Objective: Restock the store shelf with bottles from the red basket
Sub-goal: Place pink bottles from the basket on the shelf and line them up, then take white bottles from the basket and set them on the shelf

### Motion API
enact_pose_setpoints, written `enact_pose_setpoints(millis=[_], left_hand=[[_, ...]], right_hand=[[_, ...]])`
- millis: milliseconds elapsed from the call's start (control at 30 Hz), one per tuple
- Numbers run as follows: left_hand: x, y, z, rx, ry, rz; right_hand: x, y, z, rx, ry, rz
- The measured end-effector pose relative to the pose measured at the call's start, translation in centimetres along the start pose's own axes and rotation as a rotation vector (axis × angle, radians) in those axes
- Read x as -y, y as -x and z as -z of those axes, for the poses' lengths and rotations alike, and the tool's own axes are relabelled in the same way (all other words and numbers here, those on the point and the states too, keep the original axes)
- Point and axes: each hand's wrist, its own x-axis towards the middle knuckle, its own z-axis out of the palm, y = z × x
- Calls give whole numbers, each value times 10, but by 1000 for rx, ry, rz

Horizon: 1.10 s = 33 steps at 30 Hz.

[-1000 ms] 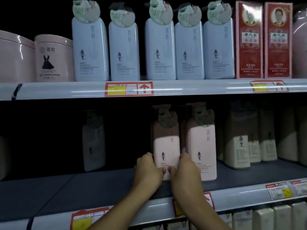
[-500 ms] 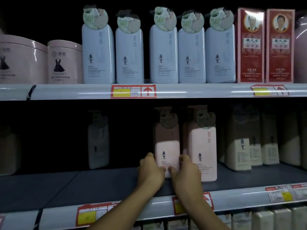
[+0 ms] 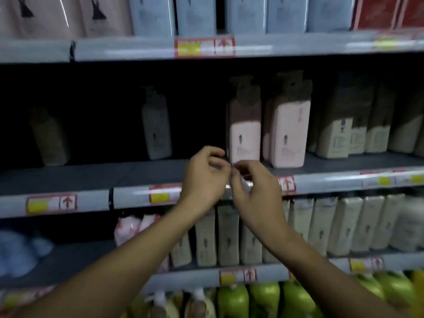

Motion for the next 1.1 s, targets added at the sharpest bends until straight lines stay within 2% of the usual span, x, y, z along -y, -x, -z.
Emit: enact_pose_setpoints(millis=[67,200,300,433,533,633,733,833,1000,1100], left_hand=[[18,43,14,31,29,-10],[75,139,43,153,-39,23],[122,200,57,282,-115,170],[179,259,70,345,-161,380],[212,289,75,366,-142,546],[234,300,66,405,-157,612],[248,300,49,564,-162,566],[262,302,45,686,-261,469],[272,308,50,723,-342,438],[269,311,50,699,-345,445]], right_hand=[[7,44,2,104,-35,6],[3,139,4,493,-31,-44],[-13,195,8,728,47,-129],[-43,242,9,875,161,-306],[-49,255,-5,986,206,-300],[-45,268,-19,1053,157,-237],[-43,281,-27,1119,178,-209],[-54,276,-27,1086,289,-163],[-85,259,-6,1006,463,-246],[-94,266,7,1023,489,-315]])
